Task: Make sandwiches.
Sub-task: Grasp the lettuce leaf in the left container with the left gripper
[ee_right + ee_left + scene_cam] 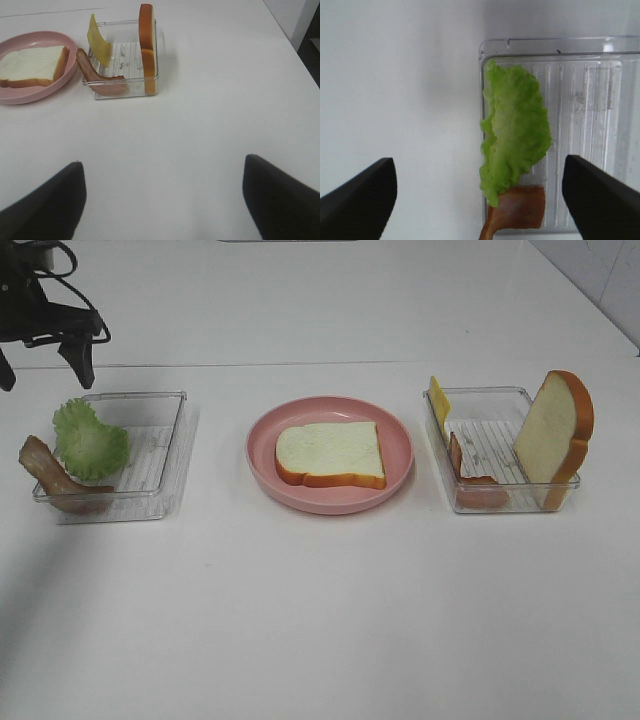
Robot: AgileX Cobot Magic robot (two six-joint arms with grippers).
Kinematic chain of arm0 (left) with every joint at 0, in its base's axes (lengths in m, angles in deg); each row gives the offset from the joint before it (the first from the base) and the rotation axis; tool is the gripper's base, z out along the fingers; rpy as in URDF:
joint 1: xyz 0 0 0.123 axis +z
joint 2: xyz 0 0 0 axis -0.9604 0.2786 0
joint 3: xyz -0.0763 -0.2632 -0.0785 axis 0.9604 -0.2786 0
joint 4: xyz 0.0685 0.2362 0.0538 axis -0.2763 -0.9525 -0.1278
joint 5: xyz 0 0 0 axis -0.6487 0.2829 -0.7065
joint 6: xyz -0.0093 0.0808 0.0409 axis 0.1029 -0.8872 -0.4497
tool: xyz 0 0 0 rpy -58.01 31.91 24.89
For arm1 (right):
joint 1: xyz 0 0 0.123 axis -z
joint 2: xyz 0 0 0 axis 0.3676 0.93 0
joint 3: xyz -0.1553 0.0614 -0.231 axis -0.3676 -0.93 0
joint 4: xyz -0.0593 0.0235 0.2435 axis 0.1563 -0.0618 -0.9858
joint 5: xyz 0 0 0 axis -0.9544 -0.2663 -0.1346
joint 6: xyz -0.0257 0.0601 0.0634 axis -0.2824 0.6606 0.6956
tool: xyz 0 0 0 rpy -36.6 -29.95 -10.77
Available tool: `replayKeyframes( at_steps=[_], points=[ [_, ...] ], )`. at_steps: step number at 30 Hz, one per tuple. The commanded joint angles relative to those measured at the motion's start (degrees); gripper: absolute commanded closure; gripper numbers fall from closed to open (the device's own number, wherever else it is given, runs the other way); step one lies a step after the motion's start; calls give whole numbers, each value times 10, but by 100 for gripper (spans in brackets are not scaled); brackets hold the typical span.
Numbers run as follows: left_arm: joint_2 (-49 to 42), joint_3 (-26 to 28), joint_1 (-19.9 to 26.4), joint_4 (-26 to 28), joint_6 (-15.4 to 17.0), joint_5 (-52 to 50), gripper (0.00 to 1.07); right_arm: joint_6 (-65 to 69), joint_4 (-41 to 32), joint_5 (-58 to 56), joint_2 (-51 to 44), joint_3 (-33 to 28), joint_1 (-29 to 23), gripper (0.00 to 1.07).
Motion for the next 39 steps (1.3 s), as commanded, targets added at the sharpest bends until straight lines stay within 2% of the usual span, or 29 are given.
replayKeyframes(
  at_steps=[1, 17, 20, 24, 25, 26, 28, 30, 39],
  points=[
    [21, 2, -1, -12, -4, 61, 22, 3, 3, 6, -18, -1, -1, 28],
    [57, 2, -1, -3, -17, 51, 25, 3, 3, 6, -18, -1, -1, 28],
    [57, 2, -1, 1, -21, 49, 29, 3, 3, 6, -18, -1, -1, 28],
    [57, 2, -1, 1, -21, 49, 40, 3, 3, 6, -18, -1, -1, 28],
    [57, 2, -1, 1, -21, 49, 40, 3, 3, 6, -18, -1, -1, 28],
    [57, 2, -1, 1, -21, 49, 47, 3, 3, 6, -18, -1, -1, 28],
    [57, 2, -1, 1, -21, 49, 50, 3, 3, 6, -18, -1, -1, 28],
    [57, 2, -1, 1, -21, 48, 60, 3, 3, 6, -18, -1, -1, 28],
    [57, 2, -1, 7, -25, 37, 77, 3, 3, 6, -18, -1, -1, 28]
  ],
)
